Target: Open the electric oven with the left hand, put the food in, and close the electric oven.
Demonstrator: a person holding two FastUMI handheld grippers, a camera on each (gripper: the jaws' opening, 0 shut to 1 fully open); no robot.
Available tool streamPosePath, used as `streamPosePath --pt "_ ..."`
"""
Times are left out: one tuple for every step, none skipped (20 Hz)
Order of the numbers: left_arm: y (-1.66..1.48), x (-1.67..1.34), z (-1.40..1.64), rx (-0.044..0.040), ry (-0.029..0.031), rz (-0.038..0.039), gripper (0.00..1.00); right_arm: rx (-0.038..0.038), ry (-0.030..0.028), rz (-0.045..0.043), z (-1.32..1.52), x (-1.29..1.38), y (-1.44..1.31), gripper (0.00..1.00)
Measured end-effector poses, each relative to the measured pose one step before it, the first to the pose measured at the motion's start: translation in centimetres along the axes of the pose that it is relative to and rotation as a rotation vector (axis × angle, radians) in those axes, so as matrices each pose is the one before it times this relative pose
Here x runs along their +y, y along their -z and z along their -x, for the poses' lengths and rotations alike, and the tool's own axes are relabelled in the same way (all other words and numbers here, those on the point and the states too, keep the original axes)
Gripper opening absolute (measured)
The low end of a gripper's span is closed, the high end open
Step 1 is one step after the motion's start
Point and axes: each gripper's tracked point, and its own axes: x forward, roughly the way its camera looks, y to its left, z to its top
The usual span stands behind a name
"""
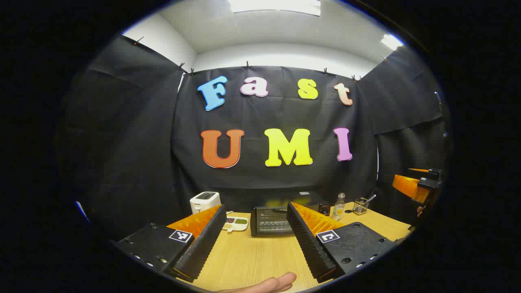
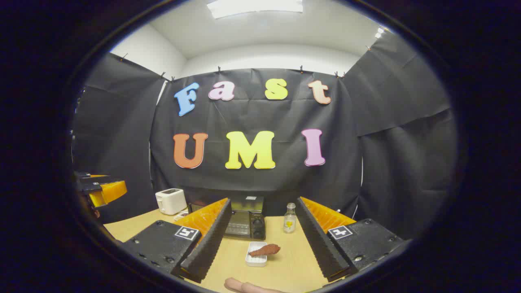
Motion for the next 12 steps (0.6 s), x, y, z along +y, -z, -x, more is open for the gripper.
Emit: streamPosePath --pt "-0.072 -0.024 0.104 -0.00334 0.00148 -0.00055 0.94 -0.01133 0.00037 0.00195 0.252 0.134 -0.399 0.96" --pt "-0.044 0.014 0.046 -0.00073 0.00228 -0.00156 0.94 -0.01427 0.00227 -0.00014 0.16 0.089 -0.598 1.0" --pt "-0.062 -0.109 0.056 -0.00059 0.00561 -0.00471 0.94 -0.01181 0.00391 -0.00089 0.192 0.031 -0.341 1.0" --pt "0.026 -0.138 -0.024 -0.002 0.00375 -0.00398 0.94 -0.00885 0.00575 -0.00105 0.132 -0.025 -0.275 1.0" --pt "0.011 -0.061 0.123 -0.0007 0.0041 -0.00349 0.94 -0.00826 0.00436 -0.00098 0.168 0.004 -0.093 1.0" --pt "0.023 -0.109 -0.012 -0.00199 0.00246 -0.00559 0.83 -0.00527 0.00233 -0.00118 0.036 0.045 -0.226 1.0" --pt "0.116 0.129 -0.013 -0.00061 -0.00405 -0.00766 0.94 -0.00258 0.00038 -0.00016 0.085 0.053 0.058 0.96" --pt "0.236 0.091 -0.198 0.00305 -0.006 -0.00632 0.94 -0.00121 -0.00122 0.00059 0.016 0.082 -0.053 1.0" --pt "0.274 -0.005 -0.098 0.00625 -0.00446 -0.00425 0.94 -0.00143 0.00018 0.00044 0.102 0.053 0.012 0.96" --pt "0.239 -0.028 -0.01 0.0056 -0.00007 0.00271 0.94 0.00008 0.00186 0.00013 -0.047 -0.091 -0.056 0.96" --pt "0.219 -0.202 -0.119 0.00612 0.00581 0.00564 0.94 0.00226 0.00348 -0.00043 -0.126 -0.184 0.185 0.96" --pt "0.341 -0.172 -0.285 0.00659 0.00591 0.00598 0.94 0.00625 0.0027 0.0 -0.069 -0.109 0.165 0.96"
